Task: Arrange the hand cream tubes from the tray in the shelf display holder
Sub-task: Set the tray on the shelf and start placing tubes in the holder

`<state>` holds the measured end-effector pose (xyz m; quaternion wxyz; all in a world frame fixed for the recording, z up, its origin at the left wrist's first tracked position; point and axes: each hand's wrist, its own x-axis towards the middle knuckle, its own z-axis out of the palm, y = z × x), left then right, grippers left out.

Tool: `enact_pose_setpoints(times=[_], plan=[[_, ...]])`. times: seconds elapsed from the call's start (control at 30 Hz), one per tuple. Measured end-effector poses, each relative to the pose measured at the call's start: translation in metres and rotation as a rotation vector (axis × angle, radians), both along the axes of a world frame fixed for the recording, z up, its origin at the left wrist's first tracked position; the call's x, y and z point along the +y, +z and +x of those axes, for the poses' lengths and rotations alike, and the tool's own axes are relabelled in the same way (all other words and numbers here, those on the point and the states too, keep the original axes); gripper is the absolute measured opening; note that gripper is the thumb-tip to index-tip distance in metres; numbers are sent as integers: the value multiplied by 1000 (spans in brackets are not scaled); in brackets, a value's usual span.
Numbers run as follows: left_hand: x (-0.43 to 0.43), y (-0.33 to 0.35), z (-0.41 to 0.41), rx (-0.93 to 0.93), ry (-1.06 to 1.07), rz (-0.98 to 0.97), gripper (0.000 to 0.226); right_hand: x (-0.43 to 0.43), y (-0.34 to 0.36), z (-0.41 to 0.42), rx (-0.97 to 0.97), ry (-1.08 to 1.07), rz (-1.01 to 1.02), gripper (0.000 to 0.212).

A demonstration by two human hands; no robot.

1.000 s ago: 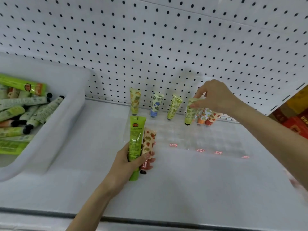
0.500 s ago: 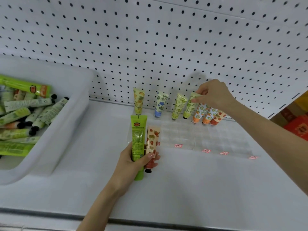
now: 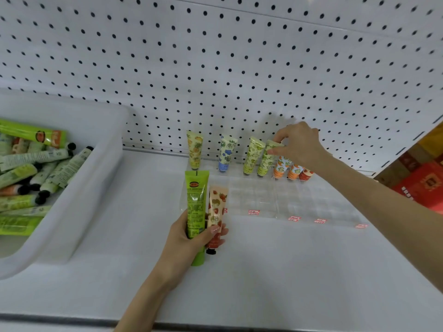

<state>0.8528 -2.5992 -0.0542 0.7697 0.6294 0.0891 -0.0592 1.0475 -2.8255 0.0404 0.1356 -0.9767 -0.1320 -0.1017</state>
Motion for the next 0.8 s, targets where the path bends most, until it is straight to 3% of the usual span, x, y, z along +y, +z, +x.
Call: enact_pose_setpoints(times=[0.63, 0.8], plan=[[0, 1, -1, -2, 0, 54, 25, -1, 0, 1, -2, -27, -106, 35], [-1, 3, -3, -14, 14, 27, 26, -7, 25, -32, -117, -31, 7, 31]])
